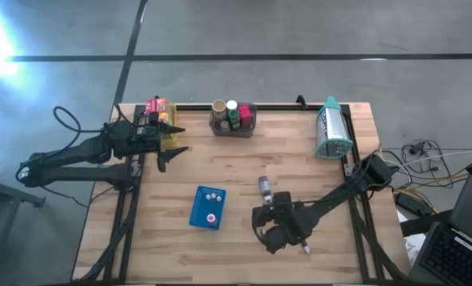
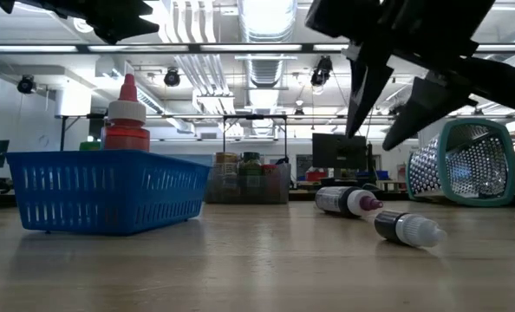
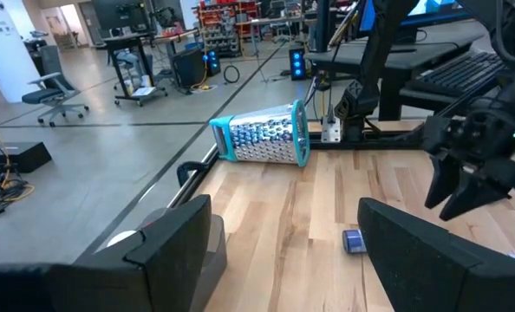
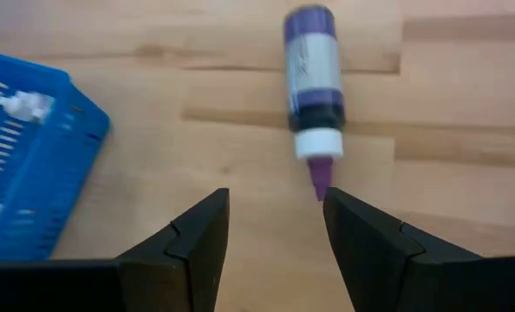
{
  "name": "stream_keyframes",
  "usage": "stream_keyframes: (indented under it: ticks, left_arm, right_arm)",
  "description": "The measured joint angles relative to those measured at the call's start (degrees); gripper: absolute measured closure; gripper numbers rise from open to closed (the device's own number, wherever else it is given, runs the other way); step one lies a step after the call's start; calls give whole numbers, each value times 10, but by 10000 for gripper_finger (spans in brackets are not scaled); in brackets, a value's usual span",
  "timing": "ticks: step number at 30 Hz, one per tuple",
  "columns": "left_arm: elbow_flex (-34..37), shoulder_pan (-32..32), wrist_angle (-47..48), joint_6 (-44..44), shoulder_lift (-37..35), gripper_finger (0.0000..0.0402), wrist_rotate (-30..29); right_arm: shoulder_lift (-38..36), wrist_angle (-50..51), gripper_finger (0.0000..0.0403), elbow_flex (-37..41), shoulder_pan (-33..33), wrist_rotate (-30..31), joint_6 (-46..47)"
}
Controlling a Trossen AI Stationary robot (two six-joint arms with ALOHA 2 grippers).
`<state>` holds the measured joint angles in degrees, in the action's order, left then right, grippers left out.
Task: Pick & Place Kitchen Items
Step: Put the large purple food coloring bottle into the blue bin
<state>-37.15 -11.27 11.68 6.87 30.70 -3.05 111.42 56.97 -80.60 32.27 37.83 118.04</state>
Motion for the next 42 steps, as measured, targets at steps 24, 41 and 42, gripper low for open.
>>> stream_keyframes:
  ticks: [24, 41, 42]
  left_arm:
    - [0, 0, 0, 0, 0, 106, 0]
    - [0, 0, 9, 0, 1, 106, 0]
    - [0, 0, 9, 0, 1, 106, 0]
  right_arm:
    - [181, 84, 206, -89, 21, -3, 43]
    - [181, 67, 243, -67, 9, 28, 45]
    - [181, 67, 242, -67, 8, 29, 45]
